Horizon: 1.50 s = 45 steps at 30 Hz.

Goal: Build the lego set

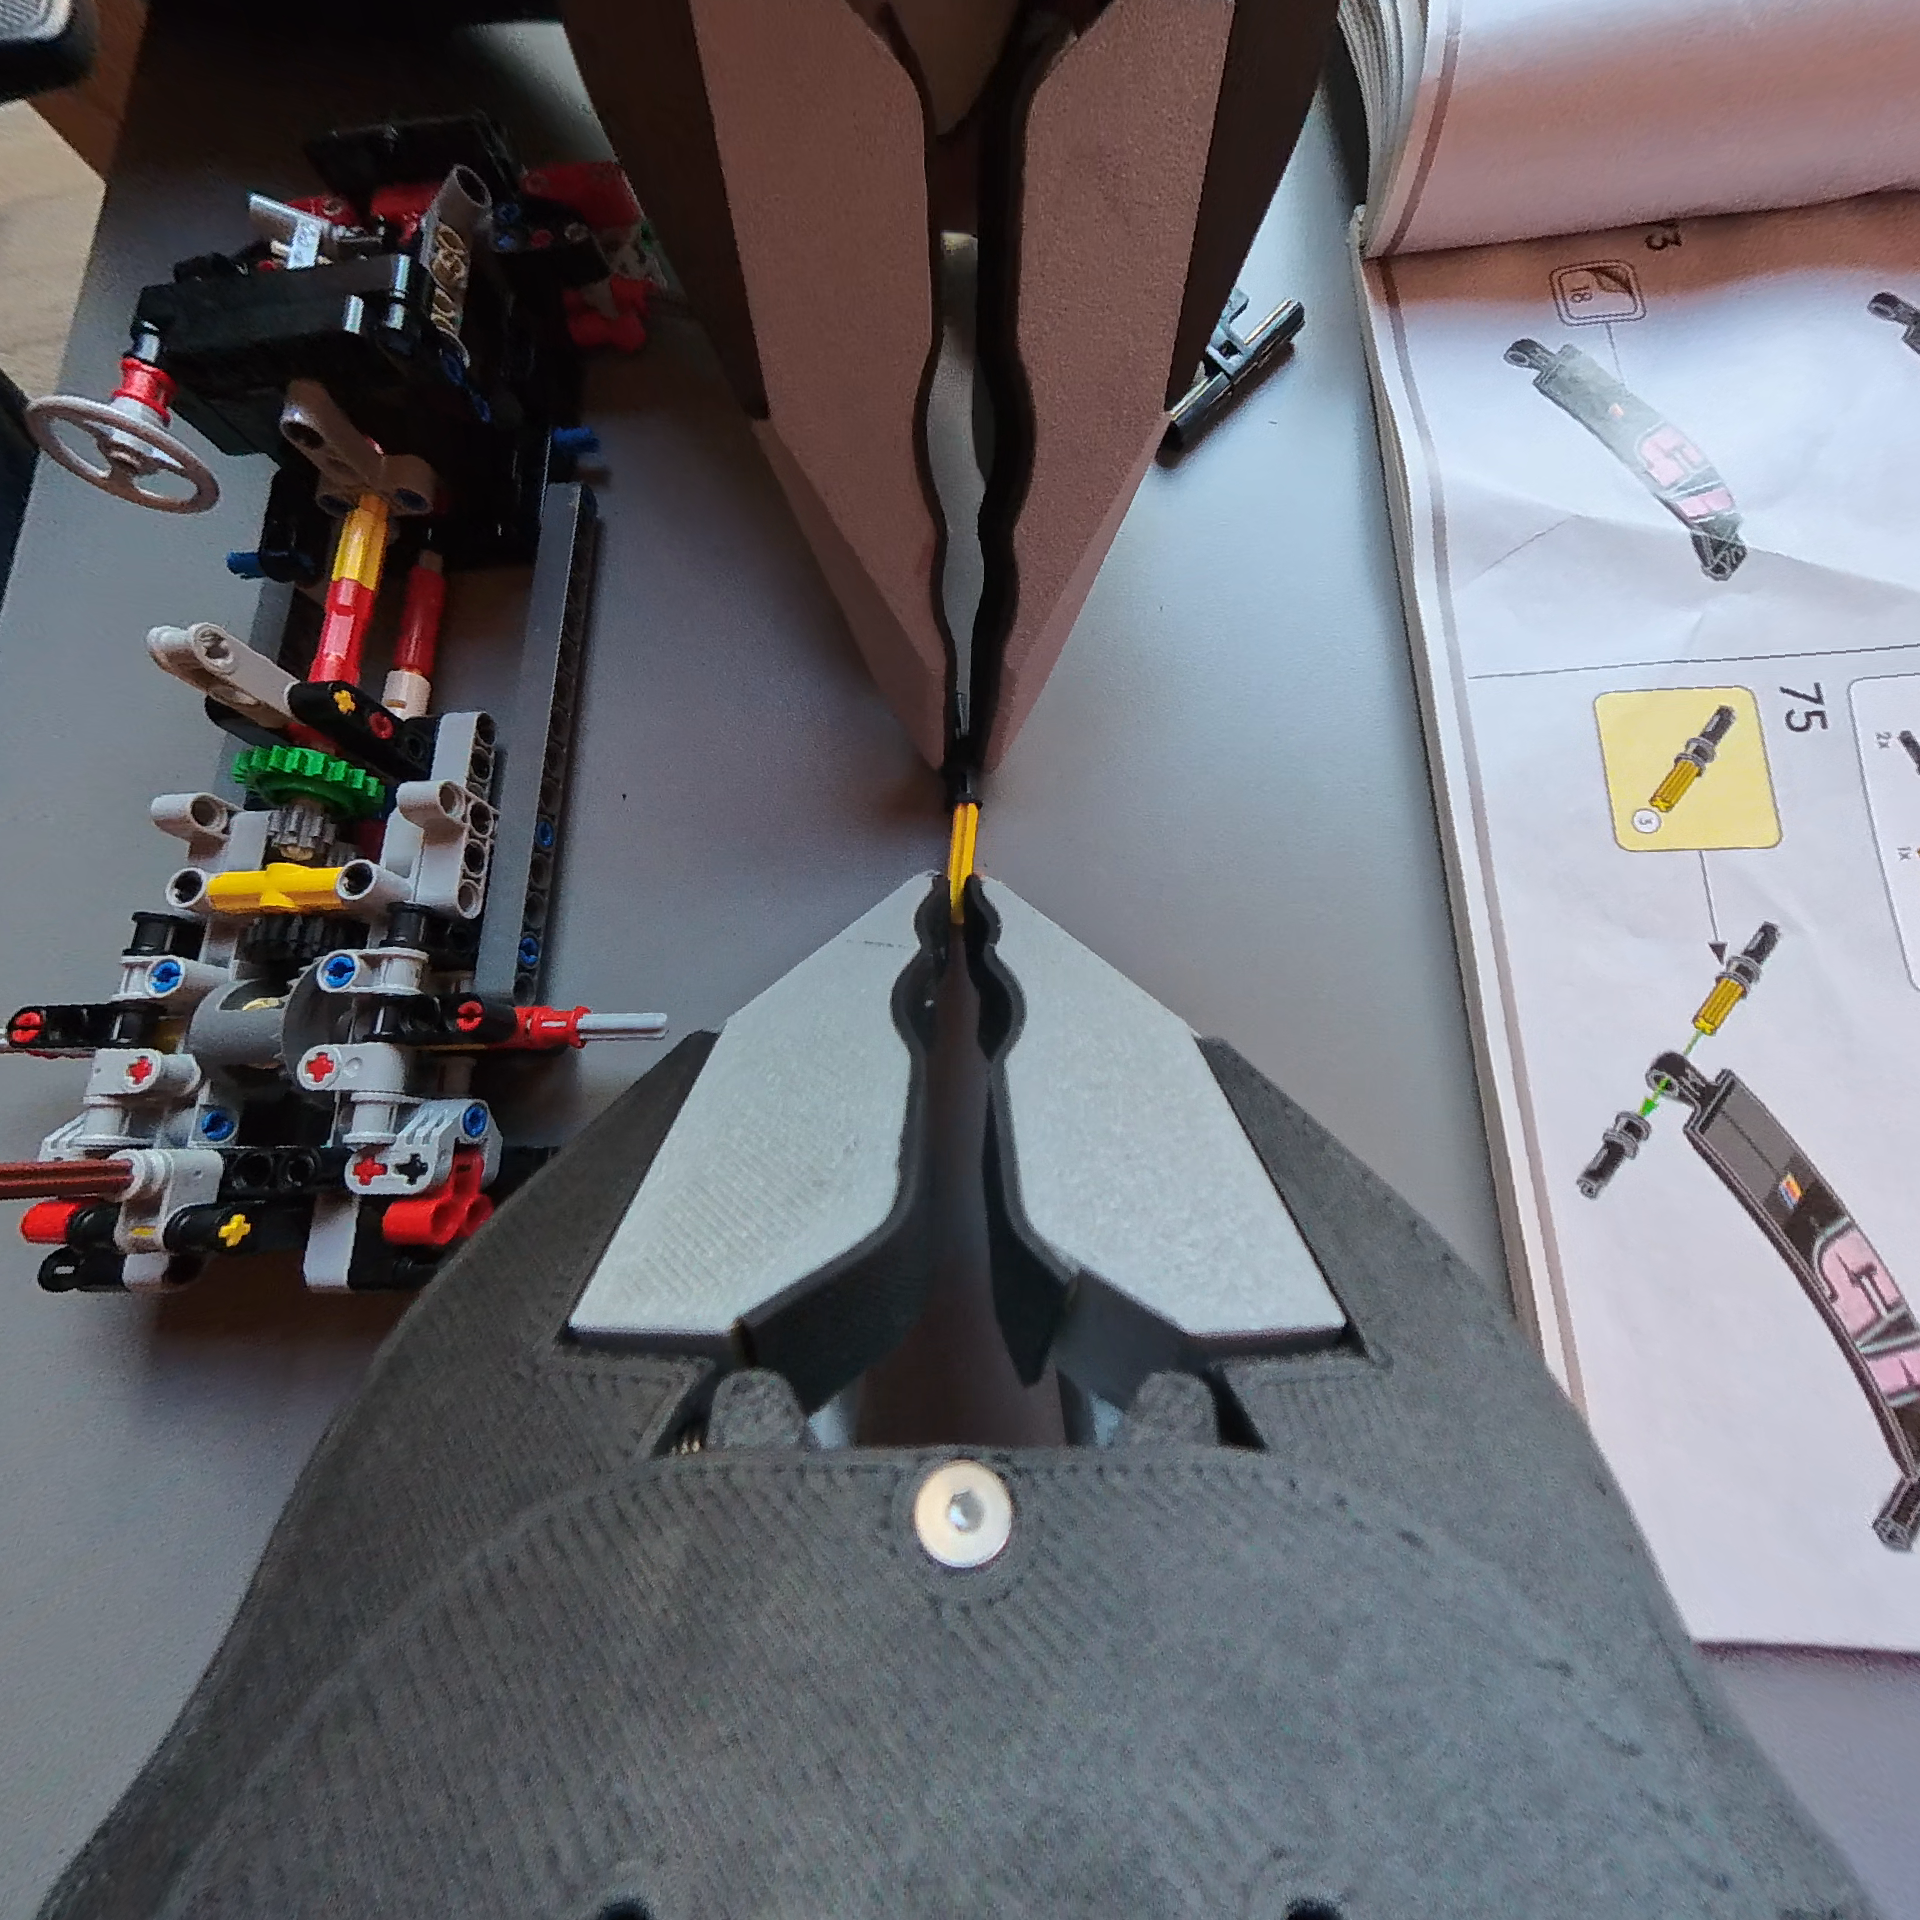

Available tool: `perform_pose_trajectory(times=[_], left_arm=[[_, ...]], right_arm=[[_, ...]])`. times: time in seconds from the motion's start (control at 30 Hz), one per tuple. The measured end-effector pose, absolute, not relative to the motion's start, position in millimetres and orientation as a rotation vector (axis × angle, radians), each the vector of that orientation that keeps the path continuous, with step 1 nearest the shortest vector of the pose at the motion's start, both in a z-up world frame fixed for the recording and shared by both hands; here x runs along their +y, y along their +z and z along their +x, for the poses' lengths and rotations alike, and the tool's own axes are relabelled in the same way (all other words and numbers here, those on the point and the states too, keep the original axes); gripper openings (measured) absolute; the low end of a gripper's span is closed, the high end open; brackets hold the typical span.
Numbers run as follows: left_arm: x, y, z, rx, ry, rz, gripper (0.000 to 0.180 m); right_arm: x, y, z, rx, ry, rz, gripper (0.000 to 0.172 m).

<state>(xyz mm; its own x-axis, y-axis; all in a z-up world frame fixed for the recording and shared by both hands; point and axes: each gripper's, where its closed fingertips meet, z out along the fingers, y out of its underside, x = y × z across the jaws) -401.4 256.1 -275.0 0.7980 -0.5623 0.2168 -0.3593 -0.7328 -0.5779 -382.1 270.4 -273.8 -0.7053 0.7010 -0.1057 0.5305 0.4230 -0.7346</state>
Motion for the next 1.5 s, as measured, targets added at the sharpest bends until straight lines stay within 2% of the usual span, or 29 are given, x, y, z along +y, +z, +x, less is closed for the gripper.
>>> perform_pose_trajectory(times=[0.57, 1.07, 1.2, 1.5], left_arm=[[250.1, -275.7, -400.9, 1.014, -0.418, -2.414, 0.002], [250.5, -275.1, -400.0, 0.63, -0.44, -2.536, 0.003], [251.5, -274.9, -401.4, 0.606, -0.429, -2.556, 0.002], [252.6, -274.9, -401.9, 0.734, -0.441, -2.49, 0.002]], right_arm=[[262.9, -274.1, -382.5, -2.484, 1.104, -0.934, 0.001], [262.7, -274.6, -385.7, -2.436, 1.131, -1.114, 0.001], [264.1, -274.7, -388.4, -2.411, 1.131, -1.187, 0.001], [261.9, -274.7, -387.1, -2.441, 1.103, -1.051, 0.001]])
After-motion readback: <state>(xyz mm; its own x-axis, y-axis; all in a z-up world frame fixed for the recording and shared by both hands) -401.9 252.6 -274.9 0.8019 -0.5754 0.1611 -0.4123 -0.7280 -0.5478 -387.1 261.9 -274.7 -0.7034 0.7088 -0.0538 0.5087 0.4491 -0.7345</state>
